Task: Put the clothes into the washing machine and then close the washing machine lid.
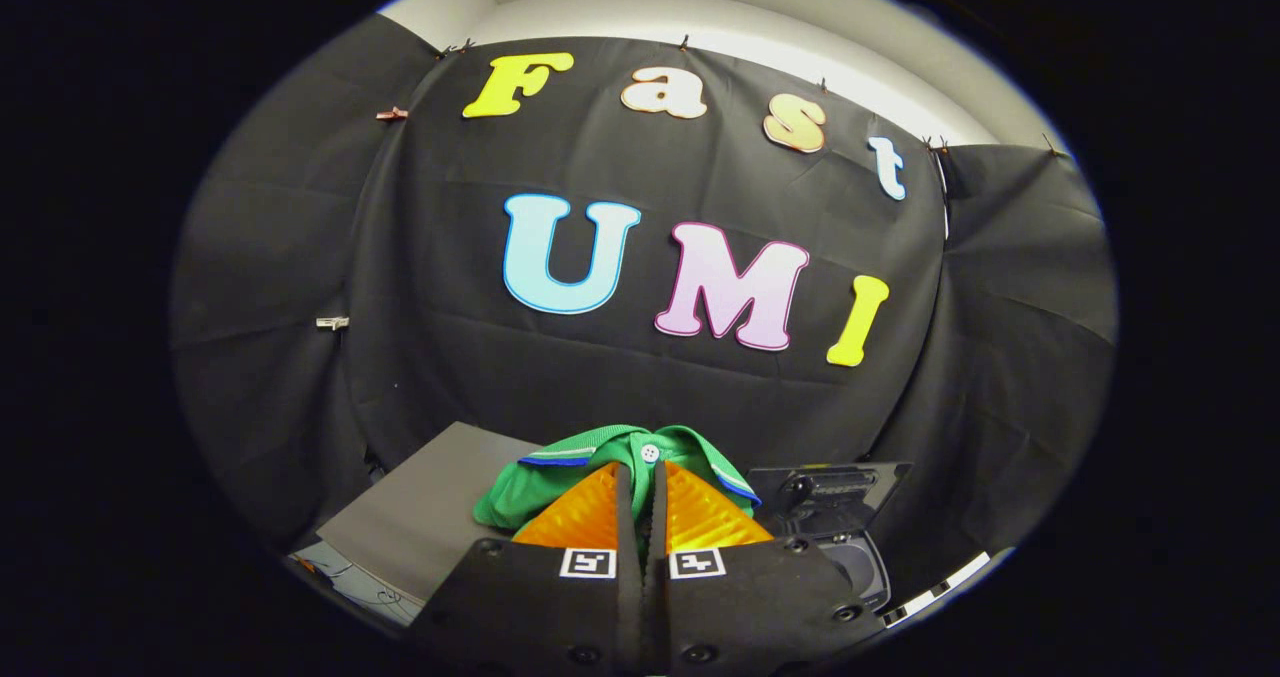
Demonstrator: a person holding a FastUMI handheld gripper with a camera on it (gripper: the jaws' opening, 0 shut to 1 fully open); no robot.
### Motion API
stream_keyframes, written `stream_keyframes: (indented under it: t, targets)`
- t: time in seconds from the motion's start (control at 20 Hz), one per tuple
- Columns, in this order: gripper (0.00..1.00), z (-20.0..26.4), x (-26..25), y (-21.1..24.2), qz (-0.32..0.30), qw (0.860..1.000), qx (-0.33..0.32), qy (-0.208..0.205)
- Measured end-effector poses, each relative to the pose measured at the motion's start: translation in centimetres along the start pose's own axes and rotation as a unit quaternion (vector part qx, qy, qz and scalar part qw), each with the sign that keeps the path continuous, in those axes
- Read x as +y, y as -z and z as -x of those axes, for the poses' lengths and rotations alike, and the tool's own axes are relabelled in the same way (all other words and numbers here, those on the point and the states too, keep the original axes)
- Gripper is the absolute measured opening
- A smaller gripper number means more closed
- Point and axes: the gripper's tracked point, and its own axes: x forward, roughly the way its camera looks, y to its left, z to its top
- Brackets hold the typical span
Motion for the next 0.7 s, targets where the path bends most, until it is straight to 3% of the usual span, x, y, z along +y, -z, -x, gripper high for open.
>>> stream_keyframes:
  t: [0.25,0.7]
  targets:
    - [0.05,0.4,-3.8,-0.7,-0.009,1.000,-0.010,-0.006]
    - [0.05,0.2,-16.5,-0.2,-0.013,0.999,-0.030,-0.004]
